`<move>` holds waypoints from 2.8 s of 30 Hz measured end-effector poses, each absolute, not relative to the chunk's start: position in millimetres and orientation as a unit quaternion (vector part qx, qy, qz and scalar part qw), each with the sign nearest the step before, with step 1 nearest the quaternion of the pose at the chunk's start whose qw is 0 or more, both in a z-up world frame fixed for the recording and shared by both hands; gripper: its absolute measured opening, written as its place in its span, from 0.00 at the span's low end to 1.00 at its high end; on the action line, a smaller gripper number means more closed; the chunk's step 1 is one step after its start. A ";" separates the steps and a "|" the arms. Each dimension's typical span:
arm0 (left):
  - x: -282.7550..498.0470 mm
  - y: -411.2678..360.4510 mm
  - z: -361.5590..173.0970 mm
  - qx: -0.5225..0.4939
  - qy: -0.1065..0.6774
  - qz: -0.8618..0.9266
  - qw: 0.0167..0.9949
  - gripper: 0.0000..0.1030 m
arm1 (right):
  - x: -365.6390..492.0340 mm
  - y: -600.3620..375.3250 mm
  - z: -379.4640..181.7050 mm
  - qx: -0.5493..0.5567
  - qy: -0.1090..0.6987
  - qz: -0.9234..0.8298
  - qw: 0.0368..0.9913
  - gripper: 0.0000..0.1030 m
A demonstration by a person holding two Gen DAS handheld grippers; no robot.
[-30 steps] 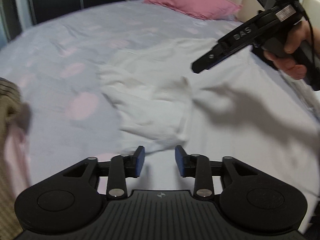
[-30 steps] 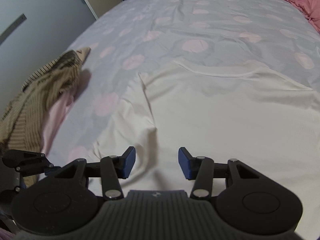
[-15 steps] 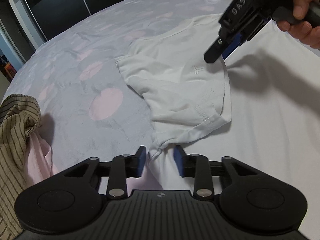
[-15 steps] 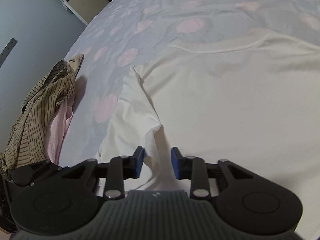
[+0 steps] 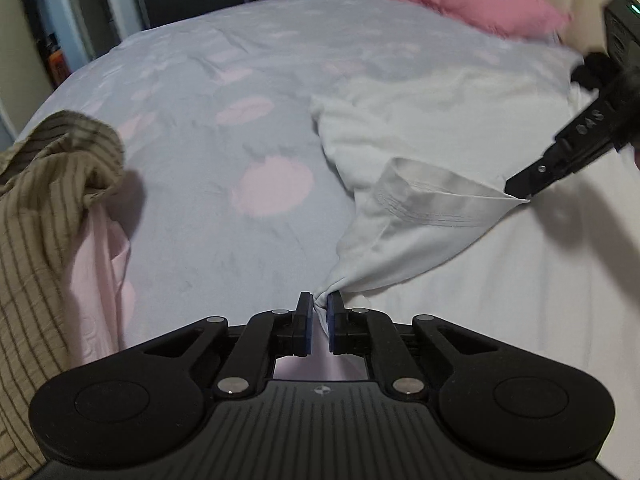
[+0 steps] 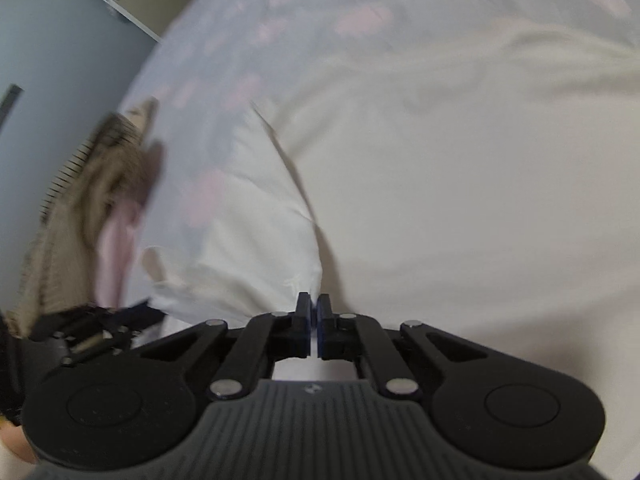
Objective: Fold clothes
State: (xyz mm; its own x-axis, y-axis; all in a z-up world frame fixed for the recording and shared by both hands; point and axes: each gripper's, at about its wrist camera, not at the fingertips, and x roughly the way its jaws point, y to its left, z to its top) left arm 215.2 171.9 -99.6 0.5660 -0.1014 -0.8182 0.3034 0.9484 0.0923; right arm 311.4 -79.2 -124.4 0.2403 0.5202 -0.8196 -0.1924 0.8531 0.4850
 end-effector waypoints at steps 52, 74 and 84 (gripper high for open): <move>225.0 162.6 -80.5 0.105 0.463 -0.159 0.866 0.11 | 272.9 -14.8 -94.8 -0.014 0.470 0.401 0.786 0.29; 231.5 180.9 -87.2 0.107 0.536 -0.122 0.829 0.08 | 271.9 -11.5 -106.3 0.031 0.466 0.399 0.789 0.30; 235.6 180.9 -66.0 0.014 0.480 -0.131 0.867 0.08 | 238.7 32.4 -131.6 -0.042 0.475 0.438 0.762 0.20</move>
